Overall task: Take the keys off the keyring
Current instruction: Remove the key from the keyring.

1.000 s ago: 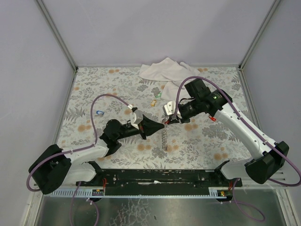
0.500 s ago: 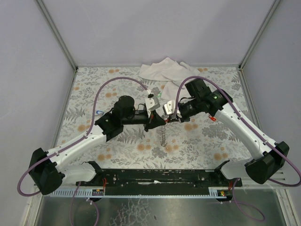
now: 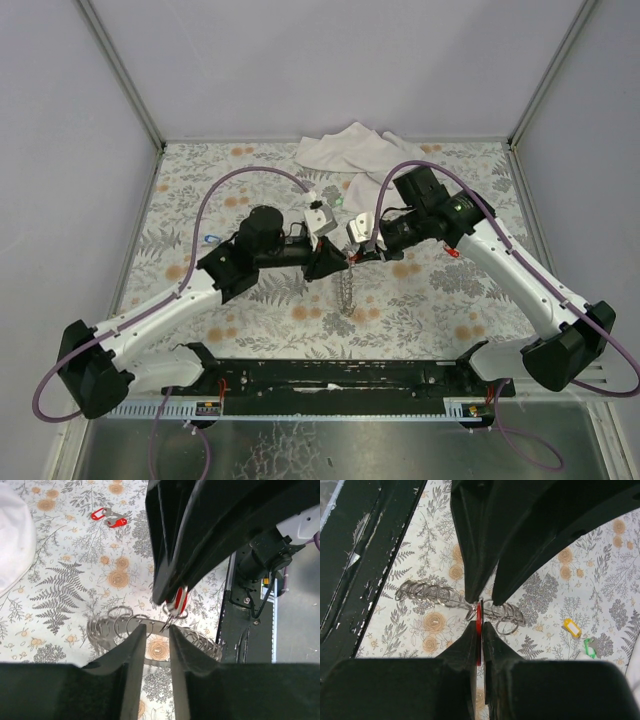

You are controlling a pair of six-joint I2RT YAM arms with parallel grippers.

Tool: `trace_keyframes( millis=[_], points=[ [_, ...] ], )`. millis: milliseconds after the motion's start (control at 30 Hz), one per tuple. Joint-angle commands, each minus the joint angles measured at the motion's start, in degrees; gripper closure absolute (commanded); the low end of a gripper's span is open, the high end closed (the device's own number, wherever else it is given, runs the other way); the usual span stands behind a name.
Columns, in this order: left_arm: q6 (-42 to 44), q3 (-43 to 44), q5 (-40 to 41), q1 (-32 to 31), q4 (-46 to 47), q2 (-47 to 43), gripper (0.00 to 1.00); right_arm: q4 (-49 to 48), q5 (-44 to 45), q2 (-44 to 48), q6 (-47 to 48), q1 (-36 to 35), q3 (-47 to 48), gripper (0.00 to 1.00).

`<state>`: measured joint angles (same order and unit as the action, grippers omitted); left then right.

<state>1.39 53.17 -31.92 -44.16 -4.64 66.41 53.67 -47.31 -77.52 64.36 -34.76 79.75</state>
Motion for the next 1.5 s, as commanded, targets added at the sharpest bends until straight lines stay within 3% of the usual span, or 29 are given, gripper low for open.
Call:
trace_keyframes(
  millis=[0,167,333,667,1067,1467],
  points=[
    [-2.9,-6.4,2.7,0.0,10.9,-4.2,0.71,-0.4,-4.4,2.3,-1.2,-0.5,0.5,1.0],
    [-3.4,-16.9,5.8,0.0,24.0,-11.7,0.61,-0.2,-5.4,1.9,-0.9,-0.5,-0.2,1.0],
    [-4.7,-30.1,8.1,-0.4,44.3,-18.0,0.53,0.7,-6.6,1.4,0.4,-0.5,-0.5,1.0],
    [-8.5,-34.8,10.2,-2.1,62.1,-12.2,0.56,1.2,-7.9,0.4,1.1,-0.5,-0.6,1.0],
    [-8.9,-33.1,8.0,-3.7,64.9,-6.6,0.66,1.1,-7.8,0.4,1.2,-0.5,-0.7,1.0],
    [-9.4,-31.8,6.2,-3.9,66.7,-3.3,0.68,1.1,-7.7,0.5,1.3,-0.5,-0.8,1.0]
  ],
)
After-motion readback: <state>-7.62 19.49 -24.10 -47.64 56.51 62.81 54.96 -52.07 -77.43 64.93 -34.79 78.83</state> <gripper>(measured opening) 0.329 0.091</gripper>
